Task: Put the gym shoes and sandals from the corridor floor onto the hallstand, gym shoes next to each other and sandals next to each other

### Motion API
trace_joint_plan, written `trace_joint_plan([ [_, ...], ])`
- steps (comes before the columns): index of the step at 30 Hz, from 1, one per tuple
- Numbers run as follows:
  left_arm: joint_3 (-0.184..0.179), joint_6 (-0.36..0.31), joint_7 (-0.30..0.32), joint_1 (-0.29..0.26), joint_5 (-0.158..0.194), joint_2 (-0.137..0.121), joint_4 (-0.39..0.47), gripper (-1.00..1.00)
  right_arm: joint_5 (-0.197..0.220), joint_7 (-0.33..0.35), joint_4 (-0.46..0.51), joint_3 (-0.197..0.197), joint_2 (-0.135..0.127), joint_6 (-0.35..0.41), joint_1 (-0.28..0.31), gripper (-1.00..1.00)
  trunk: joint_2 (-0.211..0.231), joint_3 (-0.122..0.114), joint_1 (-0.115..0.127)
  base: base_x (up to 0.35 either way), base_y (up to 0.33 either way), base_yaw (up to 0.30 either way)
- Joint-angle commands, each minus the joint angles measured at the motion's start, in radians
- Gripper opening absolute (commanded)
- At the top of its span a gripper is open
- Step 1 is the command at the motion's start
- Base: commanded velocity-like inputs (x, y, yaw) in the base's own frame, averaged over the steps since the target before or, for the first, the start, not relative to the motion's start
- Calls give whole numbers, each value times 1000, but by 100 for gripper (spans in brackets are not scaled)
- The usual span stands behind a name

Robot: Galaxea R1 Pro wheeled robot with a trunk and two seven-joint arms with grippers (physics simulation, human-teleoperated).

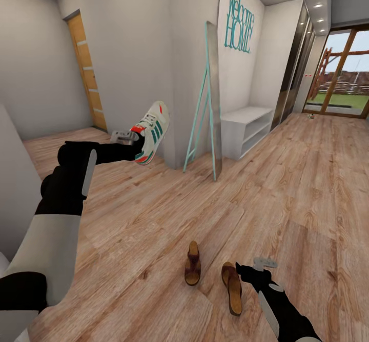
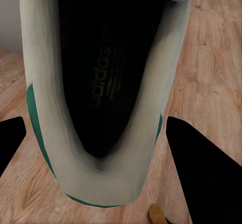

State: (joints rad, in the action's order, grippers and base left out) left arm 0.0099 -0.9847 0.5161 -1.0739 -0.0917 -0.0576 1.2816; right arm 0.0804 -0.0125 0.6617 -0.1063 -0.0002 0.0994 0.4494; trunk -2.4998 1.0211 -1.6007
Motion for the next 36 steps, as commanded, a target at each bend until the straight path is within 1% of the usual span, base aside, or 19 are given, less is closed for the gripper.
trace_joint_plan([
  [1,1,-3,10,-1,-10,0,1,-100,8,-1,1,0,0,5,0,100,0,1,0,0,0,0],
  [8,2,-3,10,-1,-8,0,1,-100,15,-1,0,-1,-1,4,0,100,0,3,0,0,0,0],
  [36,1,-3,10,-1,-8,1,-1,-100,11,-1,-2,-1,0,2,0,100,-7,155,-12,0,0,3],
])
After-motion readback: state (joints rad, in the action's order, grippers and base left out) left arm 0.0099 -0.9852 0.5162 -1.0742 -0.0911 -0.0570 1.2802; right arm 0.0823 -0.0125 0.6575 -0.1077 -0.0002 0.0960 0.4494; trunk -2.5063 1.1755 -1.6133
